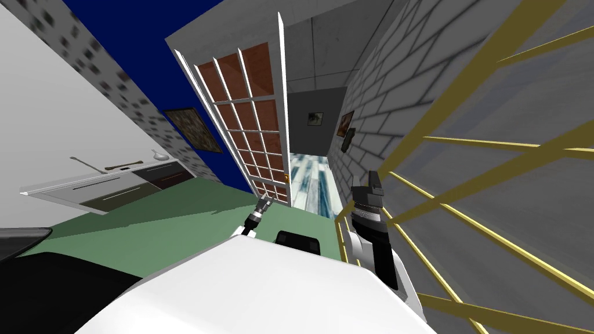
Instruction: Pull the door open
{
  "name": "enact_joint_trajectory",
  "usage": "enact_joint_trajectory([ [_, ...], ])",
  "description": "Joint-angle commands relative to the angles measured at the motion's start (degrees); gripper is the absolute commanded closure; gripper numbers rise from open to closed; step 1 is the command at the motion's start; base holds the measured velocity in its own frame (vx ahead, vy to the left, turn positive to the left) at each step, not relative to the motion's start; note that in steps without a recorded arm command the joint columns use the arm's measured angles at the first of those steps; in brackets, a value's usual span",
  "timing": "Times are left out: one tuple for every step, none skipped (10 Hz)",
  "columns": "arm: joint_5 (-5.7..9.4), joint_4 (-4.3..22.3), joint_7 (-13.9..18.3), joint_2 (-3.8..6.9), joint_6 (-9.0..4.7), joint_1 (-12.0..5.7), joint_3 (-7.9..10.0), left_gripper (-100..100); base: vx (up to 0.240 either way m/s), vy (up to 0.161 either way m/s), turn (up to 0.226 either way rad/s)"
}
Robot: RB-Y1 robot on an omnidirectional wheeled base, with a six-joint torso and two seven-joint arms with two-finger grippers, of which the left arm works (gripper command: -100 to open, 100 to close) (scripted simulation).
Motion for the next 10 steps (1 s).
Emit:
enact_joint_trajectory([
  [-1.07,1.68,-1.75,-0.25,-0.36,-0.29,0.33,-100,0.154,-0.066,0.064],
  [-1.83,3.17,-2.92,-0.3,-0.76,-0.61,0.67,-100,0.156,-0.057,0.058],
  [-2.59,4.66,-4.09,-0.34,-1.15,-0.92,1.01,-100,0.17,-0.051,0.07],
  [-2.97,5.41,-4.68,-0.36,-1.35,-1.08,1.17,-100,0.144,-0.036,0.05],
  [-3.35,6.15,-5.26,-0.39,-1.55,-1.24,1.34,-100,0.114,-0.023,0.033],
  [-4.03,7.5,-6.32,-0.44,-1.9,-1.52,1.64,-100,0.123,-0.027,0.047],
  [-4.33,8.09,-6.78,-0.46,-2.06,-1.64,1.78,-100,0.119,-0.037,0.051],
  [-4.93,9.28,-7.72,-0.51,-2.37,-1.89,2.05,-100,0.134,-0.034,0.051],
  [-5.54,10.47,-8.65,-0.56,-2.69,-2.14,2.31,-100,0.165,-0.031,0.056],
  [-6.05,11.48,-9.44,-0.61,-2.96,-2.35,2.54,-100,0.177,-0.024,0.063],
])
